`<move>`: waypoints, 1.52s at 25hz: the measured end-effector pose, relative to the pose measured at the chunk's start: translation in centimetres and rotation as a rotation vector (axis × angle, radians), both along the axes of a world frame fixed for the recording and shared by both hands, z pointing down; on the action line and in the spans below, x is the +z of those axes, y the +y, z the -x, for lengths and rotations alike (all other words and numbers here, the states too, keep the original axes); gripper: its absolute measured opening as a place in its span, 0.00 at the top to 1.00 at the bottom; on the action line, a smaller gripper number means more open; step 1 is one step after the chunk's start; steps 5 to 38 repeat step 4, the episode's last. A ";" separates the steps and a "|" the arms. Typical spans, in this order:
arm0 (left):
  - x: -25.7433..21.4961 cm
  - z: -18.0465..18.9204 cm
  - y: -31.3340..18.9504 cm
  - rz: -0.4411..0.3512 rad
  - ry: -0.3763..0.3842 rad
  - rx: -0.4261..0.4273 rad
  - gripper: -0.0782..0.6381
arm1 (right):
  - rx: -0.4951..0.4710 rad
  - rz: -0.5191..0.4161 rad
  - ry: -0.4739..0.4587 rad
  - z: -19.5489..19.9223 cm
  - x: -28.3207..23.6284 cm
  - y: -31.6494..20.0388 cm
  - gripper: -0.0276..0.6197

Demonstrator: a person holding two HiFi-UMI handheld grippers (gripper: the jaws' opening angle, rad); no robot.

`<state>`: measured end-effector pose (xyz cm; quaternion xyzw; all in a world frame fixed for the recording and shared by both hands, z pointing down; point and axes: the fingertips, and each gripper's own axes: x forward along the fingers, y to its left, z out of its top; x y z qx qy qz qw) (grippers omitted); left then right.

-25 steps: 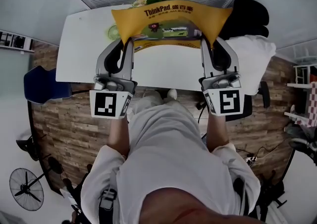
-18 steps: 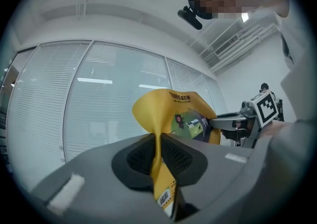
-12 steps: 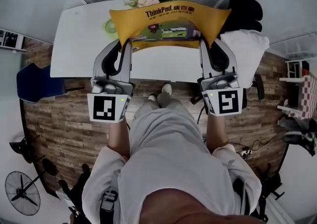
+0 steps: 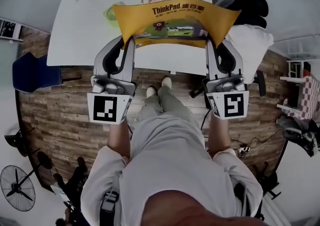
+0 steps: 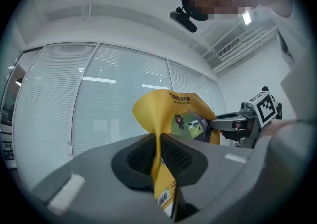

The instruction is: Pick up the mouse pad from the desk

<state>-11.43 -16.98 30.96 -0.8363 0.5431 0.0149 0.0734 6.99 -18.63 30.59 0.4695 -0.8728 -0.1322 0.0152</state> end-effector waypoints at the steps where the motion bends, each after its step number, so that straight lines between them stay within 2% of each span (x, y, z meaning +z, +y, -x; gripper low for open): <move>1: -0.1 0.0 -0.1 0.001 0.008 -0.005 0.85 | -0.002 0.000 0.000 0.0 0.0 0.1 0.89; 4: -0.4 -0.3 0.0 0.002 0.027 -0.013 0.85 | -0.007 0.006 -0.006 -0.3 0.2 0.4 0.89; 38: -0.4 -0.3 0.0 0.002 0.027 -0.013 0.85 | -0.007 0.006 -0.006 -0.3 0.2 0.4 0.89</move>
